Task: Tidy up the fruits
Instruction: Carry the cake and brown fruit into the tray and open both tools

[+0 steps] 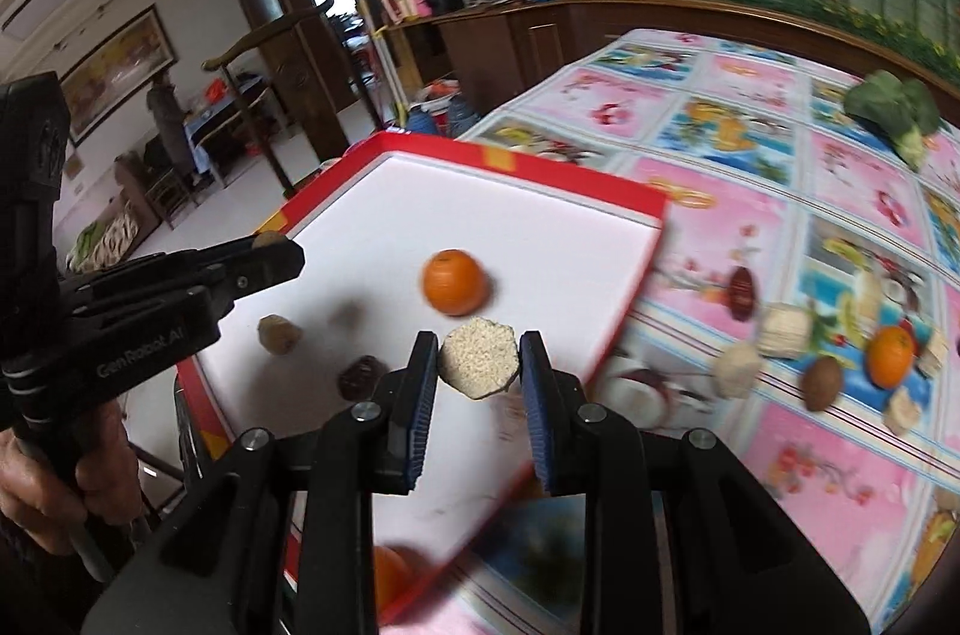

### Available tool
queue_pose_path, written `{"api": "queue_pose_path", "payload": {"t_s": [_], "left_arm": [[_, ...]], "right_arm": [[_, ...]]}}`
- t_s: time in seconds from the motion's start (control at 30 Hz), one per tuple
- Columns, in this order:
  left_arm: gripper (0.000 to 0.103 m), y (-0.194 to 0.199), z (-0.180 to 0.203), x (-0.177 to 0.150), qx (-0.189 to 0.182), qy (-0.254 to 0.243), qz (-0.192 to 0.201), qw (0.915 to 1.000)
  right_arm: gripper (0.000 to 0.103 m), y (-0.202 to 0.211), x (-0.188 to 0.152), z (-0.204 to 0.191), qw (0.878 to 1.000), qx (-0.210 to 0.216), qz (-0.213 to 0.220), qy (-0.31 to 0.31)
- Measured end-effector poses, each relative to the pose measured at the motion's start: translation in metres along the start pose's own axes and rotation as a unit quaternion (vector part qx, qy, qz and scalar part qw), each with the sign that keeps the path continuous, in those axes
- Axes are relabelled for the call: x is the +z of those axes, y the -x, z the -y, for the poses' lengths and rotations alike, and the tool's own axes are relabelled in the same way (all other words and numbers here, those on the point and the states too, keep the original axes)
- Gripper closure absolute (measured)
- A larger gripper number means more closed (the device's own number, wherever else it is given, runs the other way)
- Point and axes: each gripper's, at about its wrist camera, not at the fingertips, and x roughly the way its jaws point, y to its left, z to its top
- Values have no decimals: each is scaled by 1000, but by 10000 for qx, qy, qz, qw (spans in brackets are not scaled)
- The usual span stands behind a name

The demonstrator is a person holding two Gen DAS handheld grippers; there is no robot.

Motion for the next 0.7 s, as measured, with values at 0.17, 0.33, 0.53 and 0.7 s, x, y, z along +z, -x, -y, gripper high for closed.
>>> {"api": "queue_pose_path", "payload": {"t_s": [0.17, 0.33, 0.53, 0.7], "left_arm": [[81, -12, -8, -13, 192, -85, -169, 9996], [81, -18, -11, -19, 323, -135, -262, 9990], [81, -20, -11, -23, 549, -258, -269, 9978], [81, -23, -13, -26, 685, -282, -326, 9967]], "right_arm": [[73, -18, 1, -15, 9998, 69, -157, 131], [73, -32, -4, -20, 9986, 91, -450, 254], [73, -39, -9, -20, 9975, 37, -638, 315], [73, -39, -11, -21, 9973, 18, -625, 375]]}}
